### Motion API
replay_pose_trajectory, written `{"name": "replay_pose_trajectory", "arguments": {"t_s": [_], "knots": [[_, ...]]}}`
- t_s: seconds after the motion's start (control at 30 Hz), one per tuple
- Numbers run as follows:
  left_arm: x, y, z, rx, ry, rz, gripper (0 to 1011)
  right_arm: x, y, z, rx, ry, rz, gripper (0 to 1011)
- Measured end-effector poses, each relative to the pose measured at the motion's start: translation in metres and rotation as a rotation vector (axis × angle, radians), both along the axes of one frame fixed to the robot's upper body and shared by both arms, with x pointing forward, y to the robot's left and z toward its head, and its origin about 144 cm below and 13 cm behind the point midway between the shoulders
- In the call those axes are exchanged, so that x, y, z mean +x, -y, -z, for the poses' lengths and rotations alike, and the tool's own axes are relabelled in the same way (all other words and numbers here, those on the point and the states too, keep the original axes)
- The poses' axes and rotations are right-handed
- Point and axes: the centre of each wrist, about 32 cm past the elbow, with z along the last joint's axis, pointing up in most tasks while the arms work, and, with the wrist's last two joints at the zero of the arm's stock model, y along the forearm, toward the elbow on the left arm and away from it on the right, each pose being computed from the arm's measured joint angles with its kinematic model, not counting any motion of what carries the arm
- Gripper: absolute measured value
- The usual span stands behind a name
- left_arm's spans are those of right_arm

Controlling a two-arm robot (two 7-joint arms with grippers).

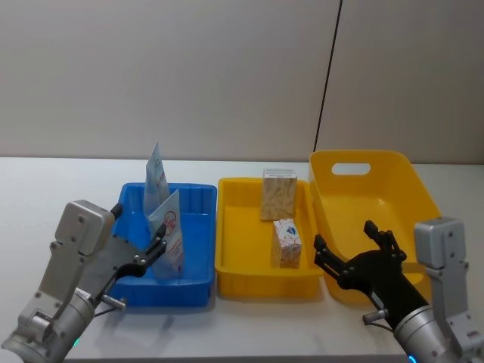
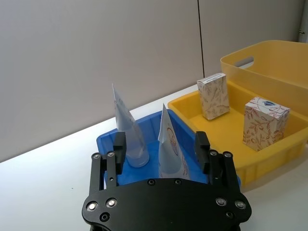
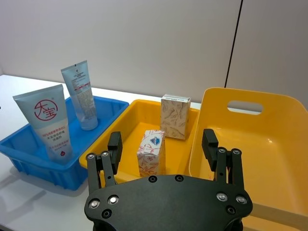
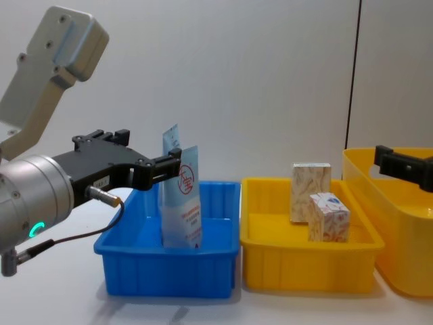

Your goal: Bimanual collaborative sorting of washing and personal care products

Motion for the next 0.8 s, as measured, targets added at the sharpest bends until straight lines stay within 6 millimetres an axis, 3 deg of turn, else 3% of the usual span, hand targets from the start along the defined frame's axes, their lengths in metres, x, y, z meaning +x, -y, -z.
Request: {"name": "replay_pose_trajectory", "arguments": {"t_s": [0.23, 0.8], "knots": [[0.0, 0.0, 0.0, 0.0, 0.0, 0.0, 1001, 0.0, 0.0, 0.0, 0.0, 0.0, 0.0, 1003], [0.0, 0.0, 0.0, 0.0, 0.0, 0.0, 1001, 0.0, 0.0, 0.0, 0.0, 0.0, 0.0, 1003]]}}
